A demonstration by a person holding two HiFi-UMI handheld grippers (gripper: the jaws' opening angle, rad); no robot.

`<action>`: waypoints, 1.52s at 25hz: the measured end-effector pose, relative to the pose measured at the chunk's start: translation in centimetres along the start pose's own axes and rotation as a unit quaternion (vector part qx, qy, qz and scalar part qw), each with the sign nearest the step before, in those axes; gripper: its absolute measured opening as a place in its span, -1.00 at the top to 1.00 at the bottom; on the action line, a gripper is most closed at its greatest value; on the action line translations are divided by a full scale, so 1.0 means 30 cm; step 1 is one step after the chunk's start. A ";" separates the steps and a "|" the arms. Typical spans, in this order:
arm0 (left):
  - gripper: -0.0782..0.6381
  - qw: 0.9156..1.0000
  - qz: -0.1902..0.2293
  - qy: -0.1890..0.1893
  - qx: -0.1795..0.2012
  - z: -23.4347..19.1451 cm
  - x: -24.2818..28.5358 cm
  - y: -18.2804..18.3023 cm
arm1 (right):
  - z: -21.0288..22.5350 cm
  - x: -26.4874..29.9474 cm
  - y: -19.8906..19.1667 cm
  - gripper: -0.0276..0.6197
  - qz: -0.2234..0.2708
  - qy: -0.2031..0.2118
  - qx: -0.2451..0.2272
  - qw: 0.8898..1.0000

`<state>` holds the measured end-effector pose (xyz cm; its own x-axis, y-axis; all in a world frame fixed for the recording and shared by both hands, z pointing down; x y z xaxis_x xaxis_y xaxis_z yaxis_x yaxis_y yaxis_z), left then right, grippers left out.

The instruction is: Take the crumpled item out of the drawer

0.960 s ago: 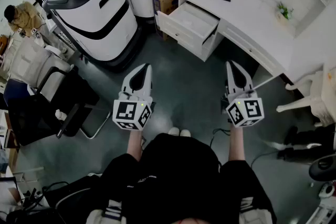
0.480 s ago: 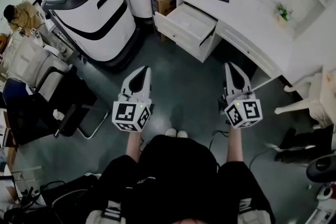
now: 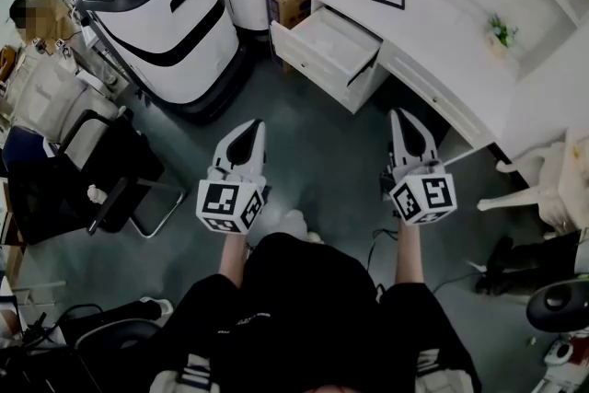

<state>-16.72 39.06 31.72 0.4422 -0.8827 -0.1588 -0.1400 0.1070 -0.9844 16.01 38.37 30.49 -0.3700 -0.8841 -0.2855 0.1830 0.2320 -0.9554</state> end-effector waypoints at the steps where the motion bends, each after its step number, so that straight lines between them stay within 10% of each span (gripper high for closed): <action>1: 0.79 1.000 0.000 -0.001 0.000 -0.004 0.016 -0.003 | 0.009 0.011 -0.007 0.94 -0.001 0.000 0.001 1.000; 38: 0.79 0.996 -0.048 -0.073 -0.032 -0.427 0.874 -0.228 | 0.324 0.724 -0.354 0.94 -0.054 -0.047 0.014 0.997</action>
<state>-15.52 9.34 35.27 0.5799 -0.8110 -0.0779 -0.1453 -0.0088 -0.9894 14.89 12.76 35.18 -0.3013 -0.9380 -0.1712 0.1730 0.1228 -0.9772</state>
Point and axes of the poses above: the fingertips, and each gripper's own axes: x forward along the fingers, z to its right, y out of its top, the point moved 9 cm from there along -x, backward along the fingers, and after that the axes turned 10 degrees about z, right-handed, at the moved point
